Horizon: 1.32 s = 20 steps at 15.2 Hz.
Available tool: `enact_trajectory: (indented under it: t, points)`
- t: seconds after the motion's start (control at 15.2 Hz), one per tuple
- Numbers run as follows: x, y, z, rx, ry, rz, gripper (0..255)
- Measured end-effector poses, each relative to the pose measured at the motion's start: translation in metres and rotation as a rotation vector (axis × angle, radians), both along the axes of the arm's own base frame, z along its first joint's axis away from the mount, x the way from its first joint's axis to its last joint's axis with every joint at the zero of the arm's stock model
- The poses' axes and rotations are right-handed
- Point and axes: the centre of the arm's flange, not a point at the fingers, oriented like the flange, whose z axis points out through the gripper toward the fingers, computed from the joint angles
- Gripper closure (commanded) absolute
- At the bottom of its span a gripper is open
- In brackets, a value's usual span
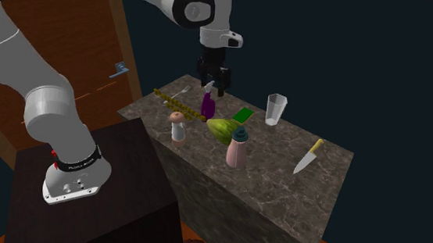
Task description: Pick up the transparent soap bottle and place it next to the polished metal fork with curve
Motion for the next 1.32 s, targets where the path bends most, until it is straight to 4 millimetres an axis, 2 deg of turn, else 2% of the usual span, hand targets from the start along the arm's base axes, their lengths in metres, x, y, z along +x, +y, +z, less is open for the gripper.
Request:
enact_trajectory:
  t: [0.66, 1.32]
  points:
    - [0.092, -0.023, -0.1, 0.01, 0.085, 0.074, 0]
    - [0.174, -0.033, -0.217, 0.02, 0.171, 0.148, 0]
